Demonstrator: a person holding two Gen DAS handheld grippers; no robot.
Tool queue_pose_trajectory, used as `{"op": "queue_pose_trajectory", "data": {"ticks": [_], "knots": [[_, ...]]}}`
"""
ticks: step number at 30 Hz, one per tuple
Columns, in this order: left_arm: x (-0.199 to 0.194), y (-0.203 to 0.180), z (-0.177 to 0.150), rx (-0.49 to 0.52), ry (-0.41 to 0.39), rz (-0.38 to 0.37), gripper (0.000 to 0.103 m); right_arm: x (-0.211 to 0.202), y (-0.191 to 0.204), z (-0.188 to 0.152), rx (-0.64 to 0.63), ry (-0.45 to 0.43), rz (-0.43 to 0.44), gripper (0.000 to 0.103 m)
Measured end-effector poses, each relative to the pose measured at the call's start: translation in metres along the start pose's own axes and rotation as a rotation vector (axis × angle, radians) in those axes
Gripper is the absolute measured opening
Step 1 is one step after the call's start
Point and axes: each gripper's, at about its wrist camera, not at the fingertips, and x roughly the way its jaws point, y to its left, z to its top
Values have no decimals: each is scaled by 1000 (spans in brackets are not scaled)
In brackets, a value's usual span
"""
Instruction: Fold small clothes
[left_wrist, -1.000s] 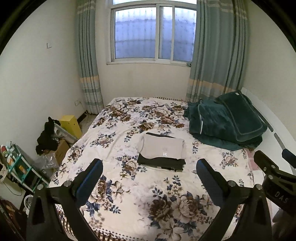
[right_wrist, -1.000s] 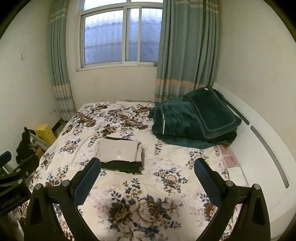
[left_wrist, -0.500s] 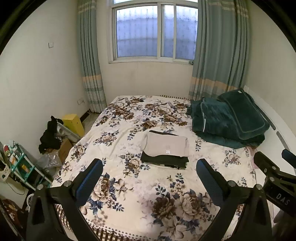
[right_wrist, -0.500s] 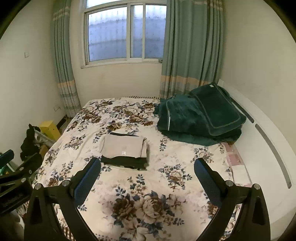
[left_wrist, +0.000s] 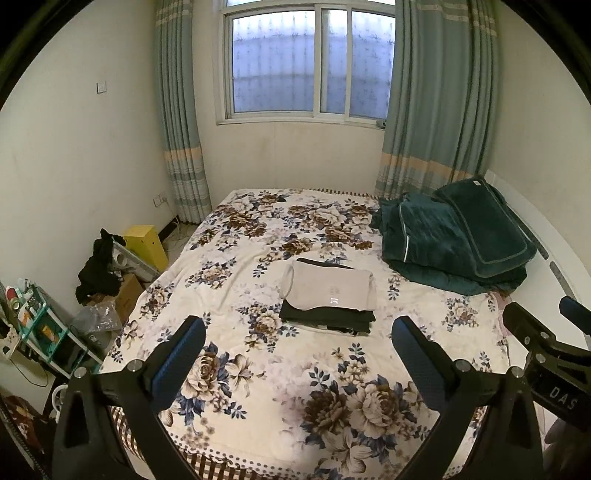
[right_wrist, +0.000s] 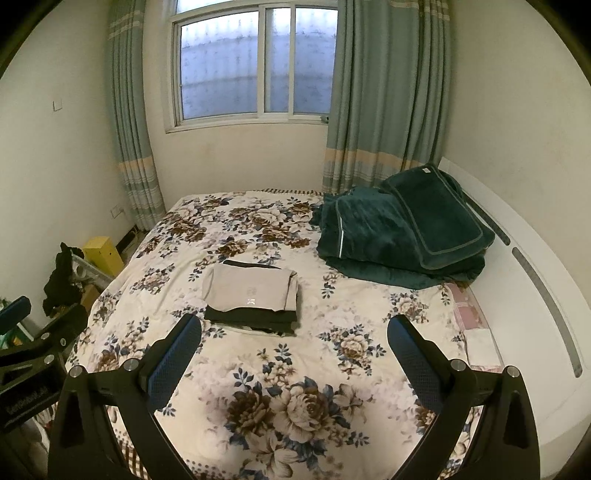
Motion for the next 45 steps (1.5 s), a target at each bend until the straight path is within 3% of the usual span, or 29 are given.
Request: {"op": "queue_pose_trajectory", "data": {"ticks": [45], "knots": [[-3,2,2,0,0,6,103,-4,11,11,-6,-5,11,102]]}}
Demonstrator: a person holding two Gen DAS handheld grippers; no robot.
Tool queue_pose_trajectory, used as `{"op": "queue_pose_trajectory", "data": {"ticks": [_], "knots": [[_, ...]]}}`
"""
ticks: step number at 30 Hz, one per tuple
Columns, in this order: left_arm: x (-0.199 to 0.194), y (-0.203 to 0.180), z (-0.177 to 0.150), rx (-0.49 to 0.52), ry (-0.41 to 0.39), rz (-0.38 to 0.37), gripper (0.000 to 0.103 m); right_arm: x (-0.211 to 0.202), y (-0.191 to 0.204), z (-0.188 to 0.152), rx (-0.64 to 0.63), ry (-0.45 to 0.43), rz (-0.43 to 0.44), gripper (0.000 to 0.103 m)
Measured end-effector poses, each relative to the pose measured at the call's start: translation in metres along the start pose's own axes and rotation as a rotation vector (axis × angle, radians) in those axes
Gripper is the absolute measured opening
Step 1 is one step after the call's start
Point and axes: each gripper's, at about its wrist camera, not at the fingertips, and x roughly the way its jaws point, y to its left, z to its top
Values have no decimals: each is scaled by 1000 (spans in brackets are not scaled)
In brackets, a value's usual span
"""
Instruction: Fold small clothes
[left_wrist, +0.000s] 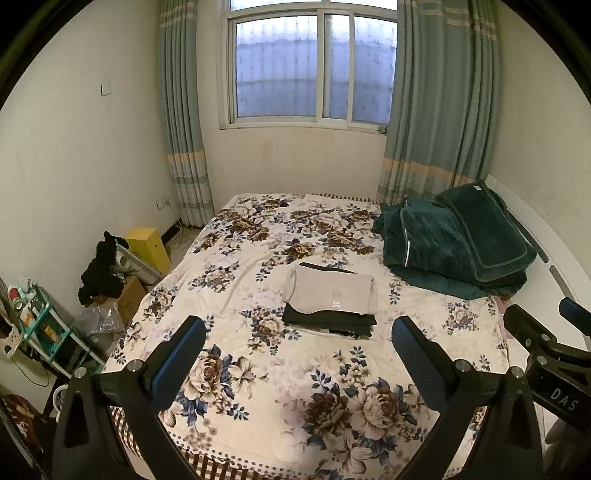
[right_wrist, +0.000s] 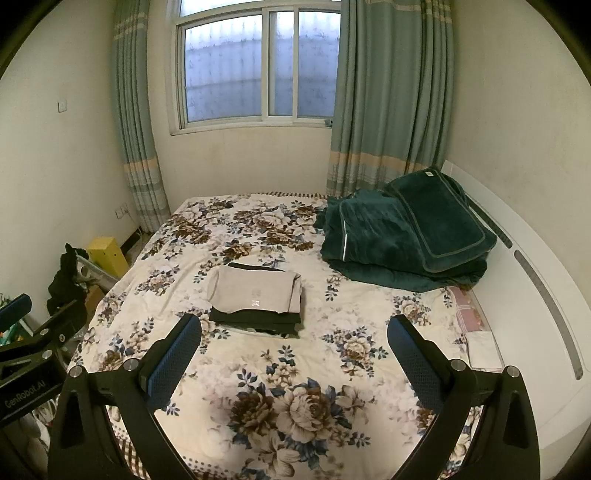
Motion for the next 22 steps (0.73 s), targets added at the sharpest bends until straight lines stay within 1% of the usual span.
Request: {"op": "queue_pose_trajectory", "data": {"ticks": [16,20,22], "knots": [[-2,0,-2,-4,0,3,103,-1,4,0,2,-2,4,102],[-5,1,1,2,-7,25,103,-2,6,-1,5,-2,3,102],[-5,1,3,-1,-5,19,103,-2,6,0,6,-3,3,102]]}}
